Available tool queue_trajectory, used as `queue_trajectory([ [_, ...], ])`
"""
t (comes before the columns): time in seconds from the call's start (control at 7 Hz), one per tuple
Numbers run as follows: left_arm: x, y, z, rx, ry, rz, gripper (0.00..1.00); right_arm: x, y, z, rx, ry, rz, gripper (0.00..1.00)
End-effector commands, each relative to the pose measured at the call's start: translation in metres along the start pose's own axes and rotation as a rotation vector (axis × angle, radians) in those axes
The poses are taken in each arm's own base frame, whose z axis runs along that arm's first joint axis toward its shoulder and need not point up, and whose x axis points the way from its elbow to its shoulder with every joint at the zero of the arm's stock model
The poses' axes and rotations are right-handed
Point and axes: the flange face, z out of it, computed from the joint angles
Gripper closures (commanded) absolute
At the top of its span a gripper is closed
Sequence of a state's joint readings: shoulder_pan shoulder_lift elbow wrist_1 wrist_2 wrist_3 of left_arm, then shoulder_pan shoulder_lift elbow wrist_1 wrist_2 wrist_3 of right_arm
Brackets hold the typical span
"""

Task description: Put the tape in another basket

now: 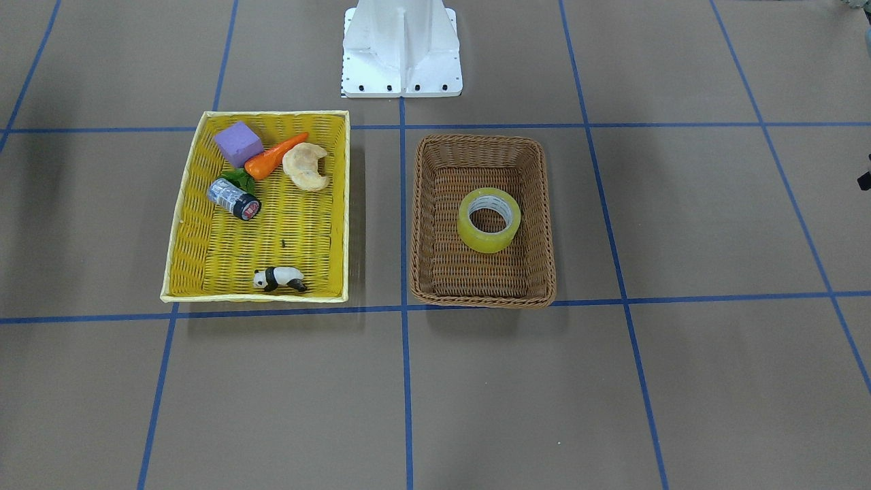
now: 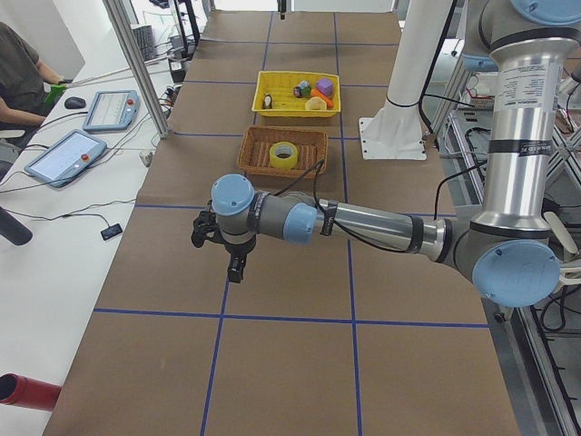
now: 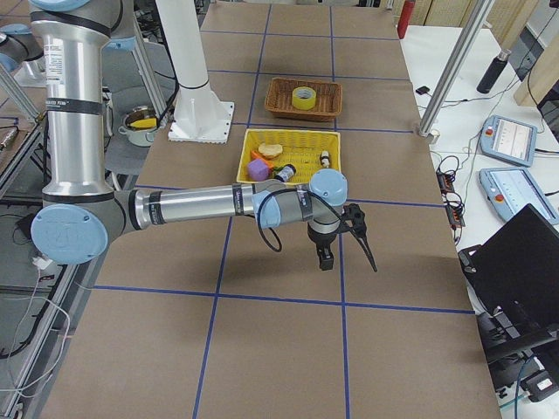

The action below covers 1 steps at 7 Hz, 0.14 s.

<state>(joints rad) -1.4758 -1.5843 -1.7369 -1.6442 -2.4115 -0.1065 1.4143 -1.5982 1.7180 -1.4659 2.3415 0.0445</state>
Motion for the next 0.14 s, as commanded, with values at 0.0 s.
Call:
queue_trajectory([
  [0.0, 0.005, -0.0002, -0.0045, 0.009, -0.001, 0.013, 0.02, -0.0001, -0.0007, -0.0004, 0.002, 0.004, -0.002, 0.0],
])
